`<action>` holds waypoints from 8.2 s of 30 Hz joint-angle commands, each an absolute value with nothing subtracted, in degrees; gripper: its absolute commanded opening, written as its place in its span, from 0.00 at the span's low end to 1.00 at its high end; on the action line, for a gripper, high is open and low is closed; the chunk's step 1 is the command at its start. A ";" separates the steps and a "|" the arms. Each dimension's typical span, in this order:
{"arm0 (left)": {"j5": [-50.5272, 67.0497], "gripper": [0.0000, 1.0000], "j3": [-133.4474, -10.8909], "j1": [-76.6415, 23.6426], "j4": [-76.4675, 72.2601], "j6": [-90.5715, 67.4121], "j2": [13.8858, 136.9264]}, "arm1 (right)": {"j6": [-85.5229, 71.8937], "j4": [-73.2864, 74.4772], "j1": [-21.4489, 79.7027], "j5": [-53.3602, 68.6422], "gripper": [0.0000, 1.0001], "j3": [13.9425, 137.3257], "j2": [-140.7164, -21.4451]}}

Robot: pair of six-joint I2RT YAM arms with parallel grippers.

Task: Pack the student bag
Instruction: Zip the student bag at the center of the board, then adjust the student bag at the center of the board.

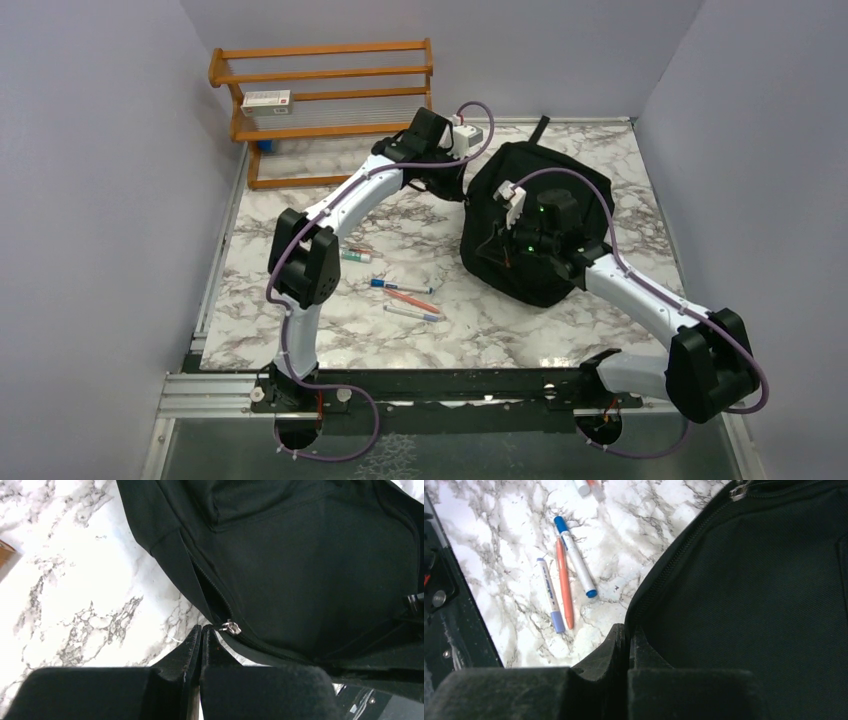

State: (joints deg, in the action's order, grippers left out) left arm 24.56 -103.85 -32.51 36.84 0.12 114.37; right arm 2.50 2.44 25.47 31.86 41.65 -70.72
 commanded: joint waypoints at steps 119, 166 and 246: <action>19.78 0.41 -41.68 -49.83 -26.56 -27.69 107.23 | -16.82 17.65 20.65 5.99 0.46 75.66 -100.46; 19.60 0.41 -41.66 -49.83 -25.71 -26.98 105.24 | -14.48 28.91 14.42 -1.44 0.14 67.39 -93.30; 19.53 0.41 -44.04 -49.51 -23.21 -27.34 105.12 | -12.05 11.44 12.04 -12.59 0.57 60.04 -80.19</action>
